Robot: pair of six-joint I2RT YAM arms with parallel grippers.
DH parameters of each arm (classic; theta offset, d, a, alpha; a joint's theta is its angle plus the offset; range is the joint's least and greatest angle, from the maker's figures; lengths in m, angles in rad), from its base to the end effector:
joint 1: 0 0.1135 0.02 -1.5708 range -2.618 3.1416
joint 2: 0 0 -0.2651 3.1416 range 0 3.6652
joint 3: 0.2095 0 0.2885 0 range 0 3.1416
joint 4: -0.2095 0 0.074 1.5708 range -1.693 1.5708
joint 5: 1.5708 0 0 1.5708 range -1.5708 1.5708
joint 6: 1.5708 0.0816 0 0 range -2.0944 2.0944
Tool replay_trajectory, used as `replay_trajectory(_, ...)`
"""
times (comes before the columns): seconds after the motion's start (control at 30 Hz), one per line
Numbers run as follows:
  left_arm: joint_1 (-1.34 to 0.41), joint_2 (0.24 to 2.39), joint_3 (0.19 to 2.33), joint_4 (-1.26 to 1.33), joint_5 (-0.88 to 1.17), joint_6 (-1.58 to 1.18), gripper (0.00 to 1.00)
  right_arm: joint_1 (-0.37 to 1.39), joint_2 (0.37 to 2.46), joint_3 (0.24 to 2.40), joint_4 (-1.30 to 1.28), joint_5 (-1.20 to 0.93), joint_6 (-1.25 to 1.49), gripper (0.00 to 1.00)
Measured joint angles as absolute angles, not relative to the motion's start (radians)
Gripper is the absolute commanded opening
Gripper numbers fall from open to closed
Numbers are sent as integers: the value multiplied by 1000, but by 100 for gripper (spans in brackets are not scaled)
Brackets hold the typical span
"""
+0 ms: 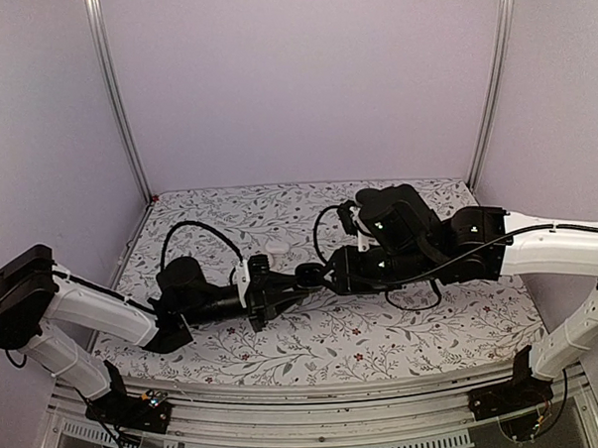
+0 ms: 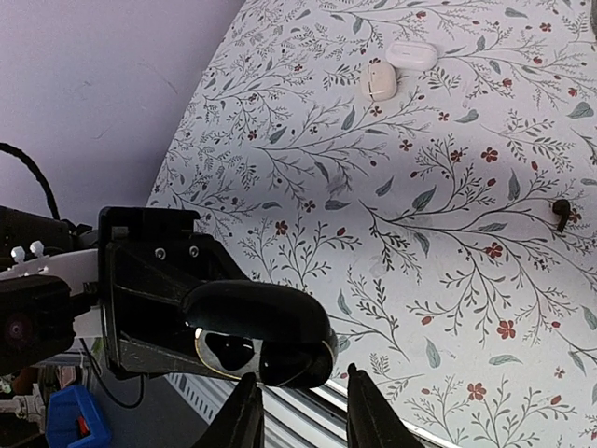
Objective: Insert the wireless bluetooth earbuds into the charging case
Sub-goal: Adjust the left earbud in the right side groove of the charging case.
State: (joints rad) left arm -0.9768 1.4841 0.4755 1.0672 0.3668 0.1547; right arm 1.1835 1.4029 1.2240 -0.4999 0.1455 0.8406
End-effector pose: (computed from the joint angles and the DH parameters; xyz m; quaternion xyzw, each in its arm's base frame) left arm 0.1706 -0.3049 0.1796 0.4736 0.4983 -0.4005 0.6057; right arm 0.1562 0.3516 0.2865 -0.1226 0.8920 0.3300 0.2837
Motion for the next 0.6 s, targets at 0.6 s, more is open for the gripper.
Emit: replay_trajectory(0.6, -972, 1535, 492, 1060, 376, 119, 0, 1184, 1472, 1264, -542, 148, 854, 29)
